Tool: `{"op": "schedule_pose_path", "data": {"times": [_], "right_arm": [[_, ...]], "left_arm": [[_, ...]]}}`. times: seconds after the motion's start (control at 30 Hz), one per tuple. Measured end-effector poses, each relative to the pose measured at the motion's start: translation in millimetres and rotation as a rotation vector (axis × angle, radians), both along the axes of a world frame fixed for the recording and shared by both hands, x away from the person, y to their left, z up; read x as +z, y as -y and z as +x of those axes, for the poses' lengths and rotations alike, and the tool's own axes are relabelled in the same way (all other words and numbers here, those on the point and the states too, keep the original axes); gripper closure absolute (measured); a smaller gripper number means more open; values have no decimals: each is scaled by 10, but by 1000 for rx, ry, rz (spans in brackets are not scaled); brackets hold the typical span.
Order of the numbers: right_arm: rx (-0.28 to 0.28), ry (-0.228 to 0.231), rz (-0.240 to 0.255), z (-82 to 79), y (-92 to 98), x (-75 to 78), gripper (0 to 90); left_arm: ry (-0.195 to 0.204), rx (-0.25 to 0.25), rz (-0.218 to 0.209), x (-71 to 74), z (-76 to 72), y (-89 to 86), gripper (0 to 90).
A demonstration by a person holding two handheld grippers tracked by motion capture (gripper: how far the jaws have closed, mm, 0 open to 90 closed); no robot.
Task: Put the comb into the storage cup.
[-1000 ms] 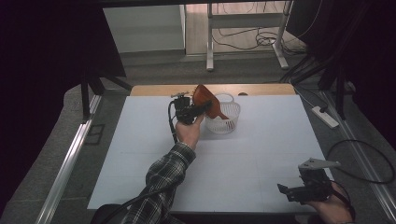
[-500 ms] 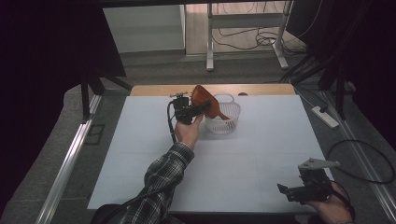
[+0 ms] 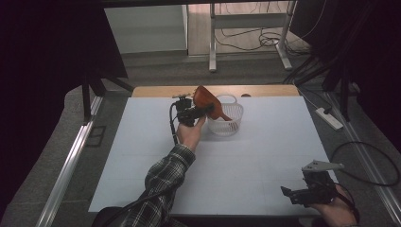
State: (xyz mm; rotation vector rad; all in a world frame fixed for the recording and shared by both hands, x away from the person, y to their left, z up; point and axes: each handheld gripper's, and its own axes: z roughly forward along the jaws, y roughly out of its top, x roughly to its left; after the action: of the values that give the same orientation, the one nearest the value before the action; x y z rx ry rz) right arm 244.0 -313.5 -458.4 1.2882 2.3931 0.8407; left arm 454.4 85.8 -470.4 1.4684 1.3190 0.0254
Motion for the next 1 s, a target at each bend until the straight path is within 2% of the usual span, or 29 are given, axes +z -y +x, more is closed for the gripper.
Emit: {"op": "schedule_pose_path", "data": {"times": [0.43,0.63,0.77,1.0], "right_arm": [[-1,-4,-2,3,-2,-2,25],[0,-4,-2,4,-2,-2,25],[0,-4,-2,3,-2,-2,24],[0,-4,-3,3,-2,-3,24]], "left_arm": [[5,-13,22,29,18,-62,329],[11,-24,54,66,22,-75,306],[10,-32,58,84,28,-81,299],[11,-60,98,140,39,-90,267]]}}
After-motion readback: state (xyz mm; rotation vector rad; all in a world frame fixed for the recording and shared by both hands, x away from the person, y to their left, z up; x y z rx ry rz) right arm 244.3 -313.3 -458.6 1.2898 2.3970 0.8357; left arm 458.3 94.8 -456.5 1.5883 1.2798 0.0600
